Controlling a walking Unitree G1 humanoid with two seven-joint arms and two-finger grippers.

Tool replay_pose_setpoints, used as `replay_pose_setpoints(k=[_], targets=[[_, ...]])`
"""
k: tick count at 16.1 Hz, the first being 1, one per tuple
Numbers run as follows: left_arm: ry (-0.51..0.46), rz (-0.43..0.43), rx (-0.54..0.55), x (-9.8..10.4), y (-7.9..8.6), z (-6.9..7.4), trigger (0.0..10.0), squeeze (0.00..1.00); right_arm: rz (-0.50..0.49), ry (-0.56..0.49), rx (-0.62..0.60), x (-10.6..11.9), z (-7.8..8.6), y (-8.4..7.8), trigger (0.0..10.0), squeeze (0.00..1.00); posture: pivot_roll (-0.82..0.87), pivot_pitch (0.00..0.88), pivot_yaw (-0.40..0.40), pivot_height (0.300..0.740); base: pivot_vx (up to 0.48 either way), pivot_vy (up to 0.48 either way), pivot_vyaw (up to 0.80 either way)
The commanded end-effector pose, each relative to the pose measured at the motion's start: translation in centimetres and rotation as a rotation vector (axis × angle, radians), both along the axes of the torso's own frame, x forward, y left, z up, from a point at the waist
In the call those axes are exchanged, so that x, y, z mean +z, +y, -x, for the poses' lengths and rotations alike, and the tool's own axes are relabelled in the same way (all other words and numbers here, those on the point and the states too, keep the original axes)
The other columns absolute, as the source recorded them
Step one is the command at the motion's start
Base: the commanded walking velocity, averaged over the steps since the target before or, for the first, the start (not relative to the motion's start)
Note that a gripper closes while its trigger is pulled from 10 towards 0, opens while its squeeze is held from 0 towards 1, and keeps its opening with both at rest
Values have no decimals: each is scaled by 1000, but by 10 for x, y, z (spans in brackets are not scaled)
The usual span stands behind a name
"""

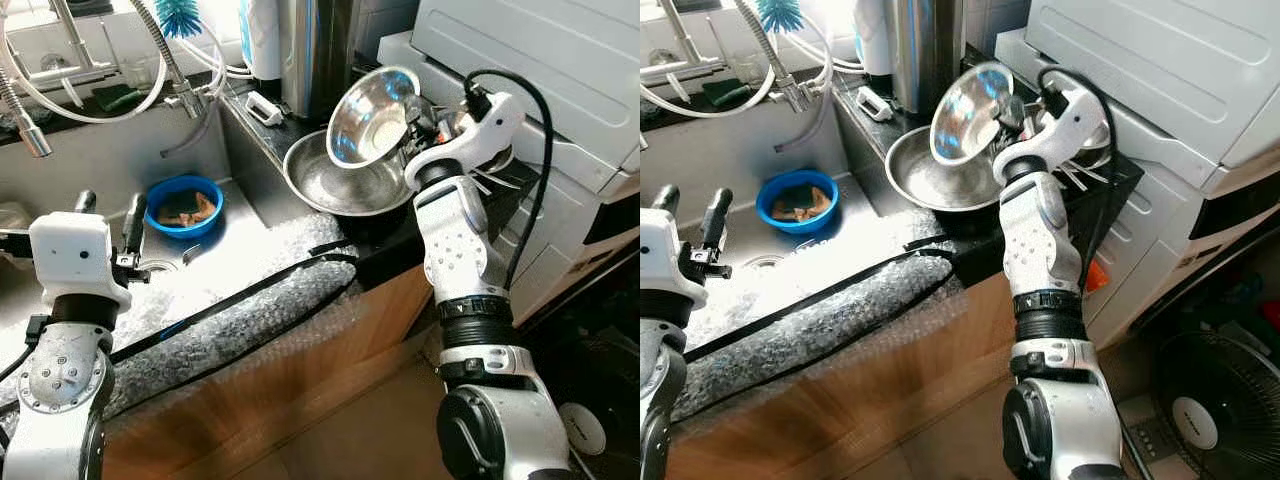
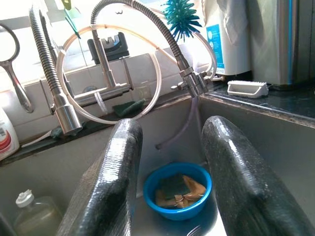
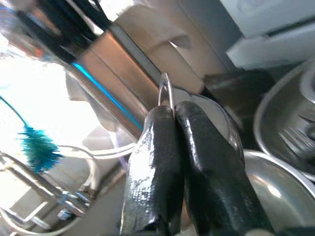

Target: Kitchen organization

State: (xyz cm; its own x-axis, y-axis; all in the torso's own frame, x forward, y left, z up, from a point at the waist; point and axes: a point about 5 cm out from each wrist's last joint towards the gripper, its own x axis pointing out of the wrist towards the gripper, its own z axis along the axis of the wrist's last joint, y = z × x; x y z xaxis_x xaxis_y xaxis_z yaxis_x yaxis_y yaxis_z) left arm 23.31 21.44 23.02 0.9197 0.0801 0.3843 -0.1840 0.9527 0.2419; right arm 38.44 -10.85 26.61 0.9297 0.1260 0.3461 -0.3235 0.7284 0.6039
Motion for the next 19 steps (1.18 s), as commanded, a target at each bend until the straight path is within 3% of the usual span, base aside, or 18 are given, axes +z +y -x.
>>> replay_pose_setpoints(k=[1, 5, 8, 12, 15, 17, 19], targets=[[-1, -14, 9, 0, -1, 0, 10000, 0, -14, -50, 12, 6, 5, 1, 10000, 0, 90, 99, -23, 740, 0, 0, 0], [-15, 8, 16, 3, 0, -2, 10000, 0, -122, -130, 94, 7, 14, 2, 10000, 0, 95, 91, -25, 740, 0, 0, 0], [-35, 77, 26, 9, 6, -4, 10000, 0, -259, -272, 267, 9, 34, 3, 10000, 0, 97, 86, -27, 740, 0, 0, 0], [-54, 172, -17, 18, 5, -11, 10000, 0, -299, -342, 378, 5, 48, 3, 10000, 0, 96, 95, -25, 740, 0, 0, 0], [-58, 330, -102, 21, 2, -17, 10000, 0, -338, -389, 490, -4, 61, 3, 10000, 0, 100, 101, -26, 740, 0, 0, 0], [-58, 370, -168, 28, 2, -20, 10000, 0, -318, -400, 571, -13, 72, 5, 10000, 0, 99, 107, -25, 740, 0, 0, 0], [-61, 348, -267, 38, -6, -21, 10000, 0, -315, -412, 615, -17, 80, 5, 10000, 0, 100, 111, -25, 740, 0, 0, 0]])
